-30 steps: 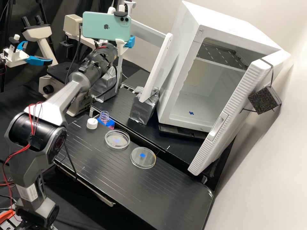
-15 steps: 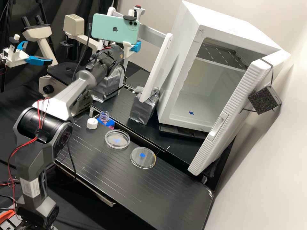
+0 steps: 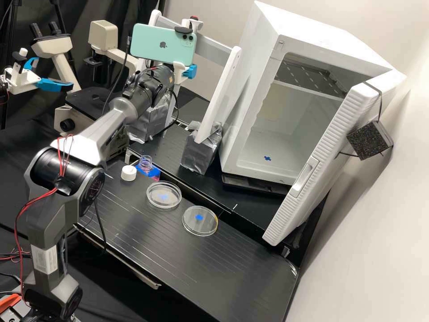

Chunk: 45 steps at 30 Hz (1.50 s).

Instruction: Use the pipette

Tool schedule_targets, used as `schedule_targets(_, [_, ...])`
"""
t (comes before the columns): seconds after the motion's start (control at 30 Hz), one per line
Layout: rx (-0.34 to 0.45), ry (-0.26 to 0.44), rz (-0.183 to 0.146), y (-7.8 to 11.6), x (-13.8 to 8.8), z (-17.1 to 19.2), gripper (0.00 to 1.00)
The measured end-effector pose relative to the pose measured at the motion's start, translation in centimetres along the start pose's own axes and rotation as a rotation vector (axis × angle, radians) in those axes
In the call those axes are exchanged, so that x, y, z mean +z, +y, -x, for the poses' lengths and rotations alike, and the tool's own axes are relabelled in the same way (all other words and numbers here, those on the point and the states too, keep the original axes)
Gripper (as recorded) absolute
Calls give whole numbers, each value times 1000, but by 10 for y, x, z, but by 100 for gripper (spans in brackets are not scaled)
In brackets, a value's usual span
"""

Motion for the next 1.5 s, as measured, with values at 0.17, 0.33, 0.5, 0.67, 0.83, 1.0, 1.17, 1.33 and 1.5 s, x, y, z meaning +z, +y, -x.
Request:
schedule_targets(0.17, [-8, 4, 21, -6, -7, -1, 0])
schedule_targets(0.33, [-19, -5, 22, -11, -6, -5, 0])
schedule_targets(0.5, [-39, -20, 21, -18, -1, -11, 0])
schedule_targets(0.67, [-36, -19, 20, -18, 1, -12, 0])
schedule_targets(0.83, [-32, -10, 9, -21, 3, -14, 0])
schedule_targets(1.0, [-31, -9, 13, -22, 3, -15, 100])
schedule_targets(1.17, [-27, -11, 9, -24, 5, -16, 100])
schedule_targets(1.33, [-15, 10, 10, -26, 5, -17, 100])
schedule_targets(1.5, [10, 22, 11, -26, 6, -17, 100])
